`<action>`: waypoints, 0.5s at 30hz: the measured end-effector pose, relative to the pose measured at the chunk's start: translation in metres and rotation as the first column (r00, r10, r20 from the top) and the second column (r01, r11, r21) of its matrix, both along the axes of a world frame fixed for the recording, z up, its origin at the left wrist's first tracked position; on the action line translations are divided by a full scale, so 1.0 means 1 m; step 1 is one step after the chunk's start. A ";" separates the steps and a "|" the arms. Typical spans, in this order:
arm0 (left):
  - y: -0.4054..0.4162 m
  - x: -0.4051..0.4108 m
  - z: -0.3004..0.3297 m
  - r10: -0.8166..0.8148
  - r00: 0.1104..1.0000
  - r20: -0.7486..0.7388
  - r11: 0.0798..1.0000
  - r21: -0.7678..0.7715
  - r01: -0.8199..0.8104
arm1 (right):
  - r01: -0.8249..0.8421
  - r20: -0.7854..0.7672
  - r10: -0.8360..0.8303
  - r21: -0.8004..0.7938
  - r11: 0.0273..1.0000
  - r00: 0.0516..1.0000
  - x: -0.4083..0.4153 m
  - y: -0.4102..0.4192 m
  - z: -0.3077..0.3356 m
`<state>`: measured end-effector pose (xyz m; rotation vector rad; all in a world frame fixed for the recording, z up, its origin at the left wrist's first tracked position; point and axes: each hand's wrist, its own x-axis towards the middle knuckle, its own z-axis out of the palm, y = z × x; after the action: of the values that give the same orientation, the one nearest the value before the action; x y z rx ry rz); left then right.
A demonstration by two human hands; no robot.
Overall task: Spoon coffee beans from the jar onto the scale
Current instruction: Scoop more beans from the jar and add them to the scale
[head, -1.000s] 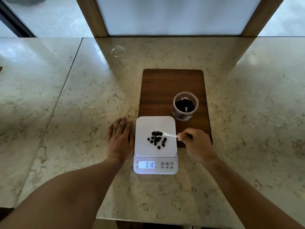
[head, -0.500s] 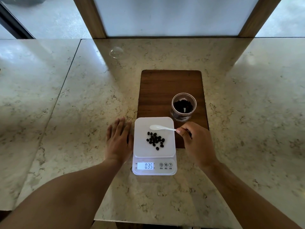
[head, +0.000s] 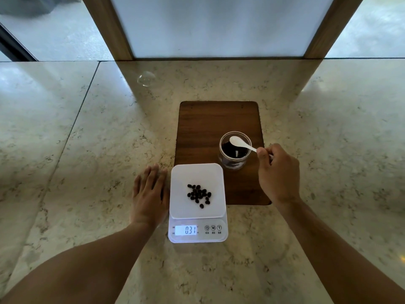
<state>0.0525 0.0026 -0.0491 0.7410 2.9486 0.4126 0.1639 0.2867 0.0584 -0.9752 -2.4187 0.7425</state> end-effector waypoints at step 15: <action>0.000 0.000 0.002 -0.007 1.000 0.001 1.000 0.004 0.007 | -0.294 0.266 0.232 0.227 0.928 0.936 -0.022 0.006 0.004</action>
<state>0.0521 0.0028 -0.0475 0.7515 2.9443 0.4183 0.1417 0.2926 0.0626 -0.6682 -2.8051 0.3881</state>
